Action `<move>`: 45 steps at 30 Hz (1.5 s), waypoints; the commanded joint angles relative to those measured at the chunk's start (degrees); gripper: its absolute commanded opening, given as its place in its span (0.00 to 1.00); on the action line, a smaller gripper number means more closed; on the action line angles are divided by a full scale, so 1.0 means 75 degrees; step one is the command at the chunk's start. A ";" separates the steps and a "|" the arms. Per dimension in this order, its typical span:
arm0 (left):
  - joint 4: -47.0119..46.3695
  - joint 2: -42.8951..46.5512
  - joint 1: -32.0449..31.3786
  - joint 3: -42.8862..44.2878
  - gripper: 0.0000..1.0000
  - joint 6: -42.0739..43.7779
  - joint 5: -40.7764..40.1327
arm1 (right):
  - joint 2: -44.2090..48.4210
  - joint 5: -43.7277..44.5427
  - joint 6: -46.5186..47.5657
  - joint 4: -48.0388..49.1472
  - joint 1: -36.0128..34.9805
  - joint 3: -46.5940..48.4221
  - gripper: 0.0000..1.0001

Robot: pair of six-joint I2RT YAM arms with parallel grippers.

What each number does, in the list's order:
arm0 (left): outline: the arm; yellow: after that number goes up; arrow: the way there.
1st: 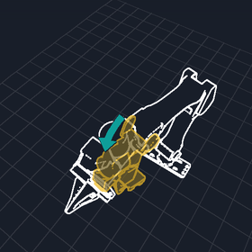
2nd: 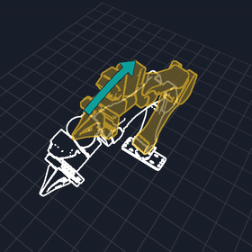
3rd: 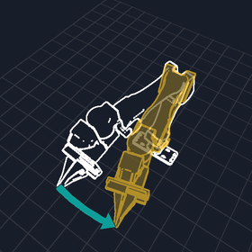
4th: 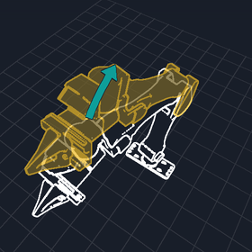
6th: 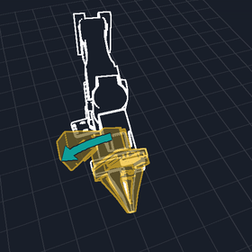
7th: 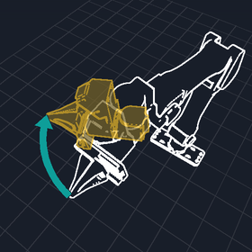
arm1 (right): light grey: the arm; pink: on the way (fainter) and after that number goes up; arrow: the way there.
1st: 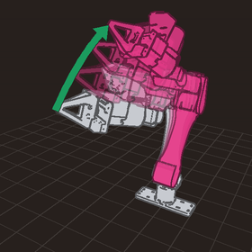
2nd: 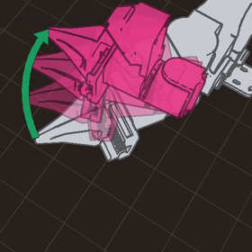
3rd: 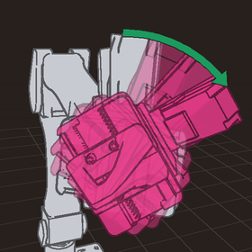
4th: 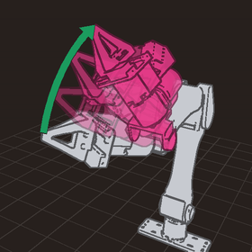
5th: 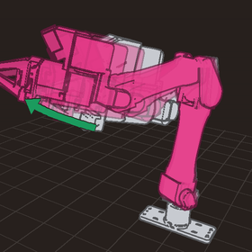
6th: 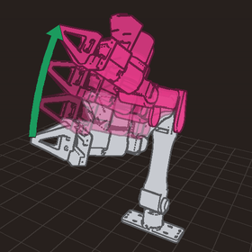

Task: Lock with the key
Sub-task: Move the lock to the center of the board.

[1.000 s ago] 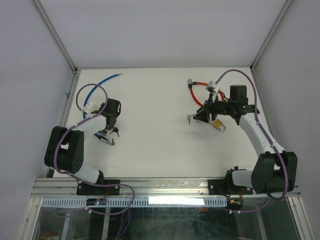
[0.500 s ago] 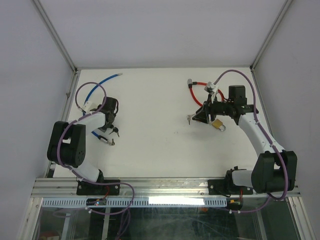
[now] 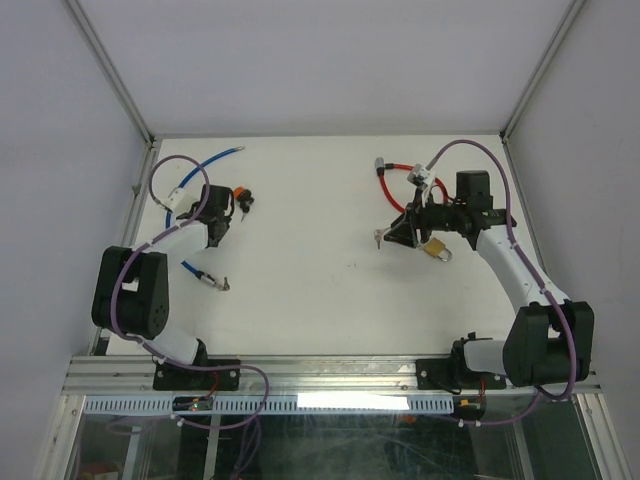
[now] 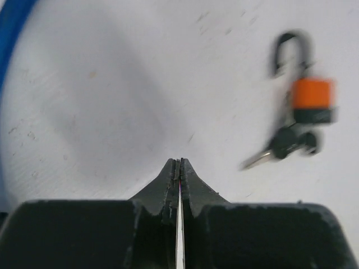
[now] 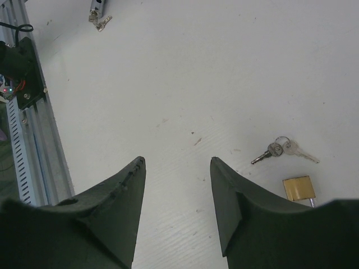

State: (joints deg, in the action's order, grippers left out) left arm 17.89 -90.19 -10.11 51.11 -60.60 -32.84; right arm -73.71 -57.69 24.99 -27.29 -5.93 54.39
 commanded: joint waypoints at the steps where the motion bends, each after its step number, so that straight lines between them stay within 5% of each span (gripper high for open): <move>1: -0.0153 0.0263 -0.0002 -0.0465 0.00 0.0429 0.0808 | 0.0055 -0.0109 0.0072 0.0151 -0.0067 0.0347 0.52; 7: -0.0917 0.1402 -0.0031 -0.1233 0.00 0.0680 0.1327 | 0.0078 -0.0145 0.0078 0.0152 -0.0076 0.0335 0.52; 16: -0.0963 0.1347 -0.0037 -0.0953 0.06 0.1026 0.1169 | 0.0043 -0.0183 0.0078 0.0158 -0.0091 0.0316 0.52; 18: -0.1279 0.1174 -0.0038 -0.0591 0.16 0.1643 0.1344 | 0.0032 -0.0193 0.0078 0.0157 -0.0088 0.0315 0.52; 23: -0.3017 0.0086 -0.0035 0.0352 0.61 0.4457 0.2846 | 0.0037 -0.0189 0.0088 0.0161 -0.0106 0.0301 0.52; 29: -0.3152 -0.1434 -0.0035 0.2592 0.75 0.6579 0.4322 | 0.0011 -0.0203 0.0111 0.0152 -0.0103 0.0299 0.52; 35: -0.1268 -0.3803 -0.0024 0.6034 0.86 0.8035 0.4121 | 0.0051 -0.0264 0.0186 0.0053 -0.0120 0.0339 0.52; 45: 0.0054 -0.6241 0.0074 0.9282 0.90 0.8794 0.3639 | -0.0011 -0.0279 0.0268 -0.0013 -0.0193 0.0349 0.52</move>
State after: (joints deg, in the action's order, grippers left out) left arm 13.34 -133.01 -10.04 112.05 1.23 -4.49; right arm -73.76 -57.98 25.67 -27.44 -6.76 54.41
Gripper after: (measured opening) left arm 0.905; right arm 0.523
